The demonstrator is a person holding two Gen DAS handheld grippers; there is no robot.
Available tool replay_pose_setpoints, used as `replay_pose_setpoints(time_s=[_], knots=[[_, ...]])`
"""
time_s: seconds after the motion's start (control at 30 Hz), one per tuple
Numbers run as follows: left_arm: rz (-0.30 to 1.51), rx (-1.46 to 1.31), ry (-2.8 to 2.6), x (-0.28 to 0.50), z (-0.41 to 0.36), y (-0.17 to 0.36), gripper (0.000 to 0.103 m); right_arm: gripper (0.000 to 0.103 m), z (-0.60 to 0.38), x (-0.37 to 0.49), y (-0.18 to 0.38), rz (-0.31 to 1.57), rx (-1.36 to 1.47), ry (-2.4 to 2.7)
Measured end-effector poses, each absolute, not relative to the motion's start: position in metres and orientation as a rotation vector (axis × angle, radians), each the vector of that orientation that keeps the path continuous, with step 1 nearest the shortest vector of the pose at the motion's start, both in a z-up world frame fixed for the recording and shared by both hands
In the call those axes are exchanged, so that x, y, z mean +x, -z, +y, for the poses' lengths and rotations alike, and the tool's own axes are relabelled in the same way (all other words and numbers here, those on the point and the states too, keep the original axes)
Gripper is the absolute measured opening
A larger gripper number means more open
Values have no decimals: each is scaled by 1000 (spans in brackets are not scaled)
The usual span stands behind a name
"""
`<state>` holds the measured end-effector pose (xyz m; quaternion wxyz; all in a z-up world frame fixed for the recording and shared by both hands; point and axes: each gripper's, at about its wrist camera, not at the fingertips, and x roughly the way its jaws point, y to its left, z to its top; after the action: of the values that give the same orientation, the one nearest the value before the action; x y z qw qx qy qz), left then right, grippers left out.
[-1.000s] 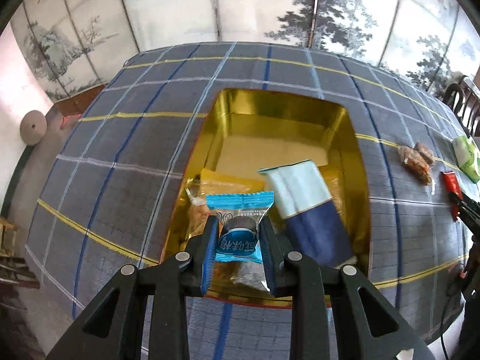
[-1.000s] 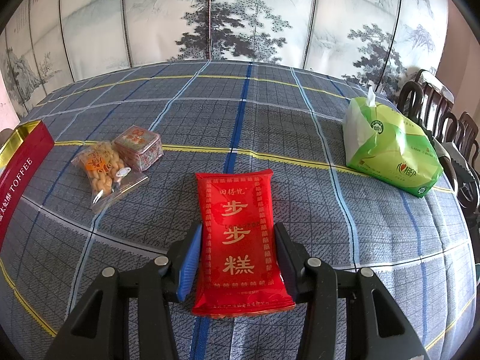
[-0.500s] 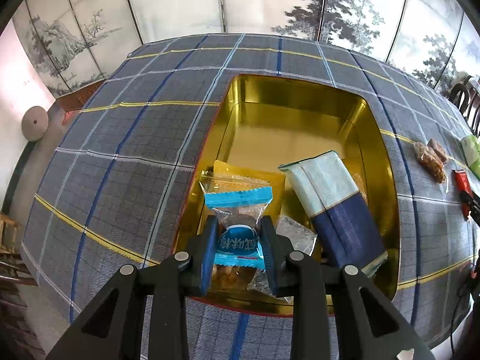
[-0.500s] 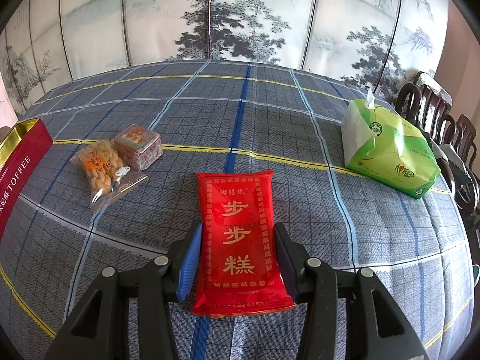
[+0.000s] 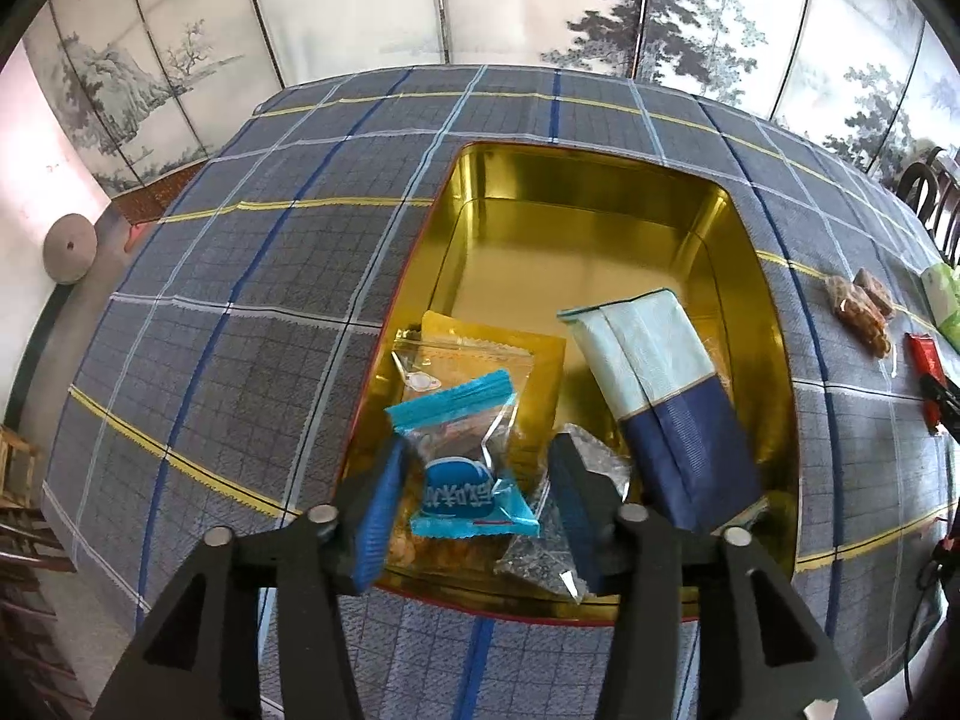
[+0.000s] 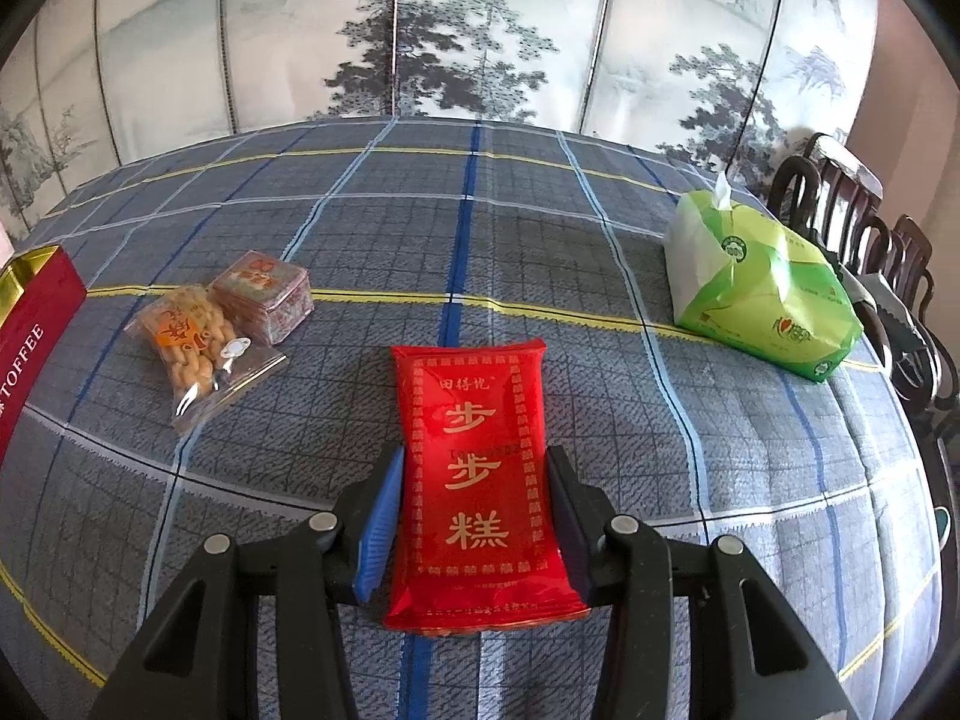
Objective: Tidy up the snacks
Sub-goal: 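Lower the blue candy into the tin and open the left gripper, then carry the red packet with the right gripper over the tin and lower it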
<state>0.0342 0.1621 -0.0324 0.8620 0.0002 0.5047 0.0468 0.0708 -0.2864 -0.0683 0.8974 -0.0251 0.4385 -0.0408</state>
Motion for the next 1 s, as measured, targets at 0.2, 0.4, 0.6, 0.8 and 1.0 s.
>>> replay_pose_setpoints(time_s=[0.2,0.4,0.6,0.8,1.0], knots=[[1029,38,-85,32,153,24,53,45,-280,70,67,918,-69,118],[1004,31,-78,27,152,17,63,45,-276,67,66,929,-68,146],[976,23,-85,21,156,8,78,45,-273,63,64,927,-65,164],[957,-10,-95,16,163,2,85,45,-265,57,52,916,-49,163],[949,-20,-99,10,164,-1,87,45,-242,53,35,905,-22,125]])
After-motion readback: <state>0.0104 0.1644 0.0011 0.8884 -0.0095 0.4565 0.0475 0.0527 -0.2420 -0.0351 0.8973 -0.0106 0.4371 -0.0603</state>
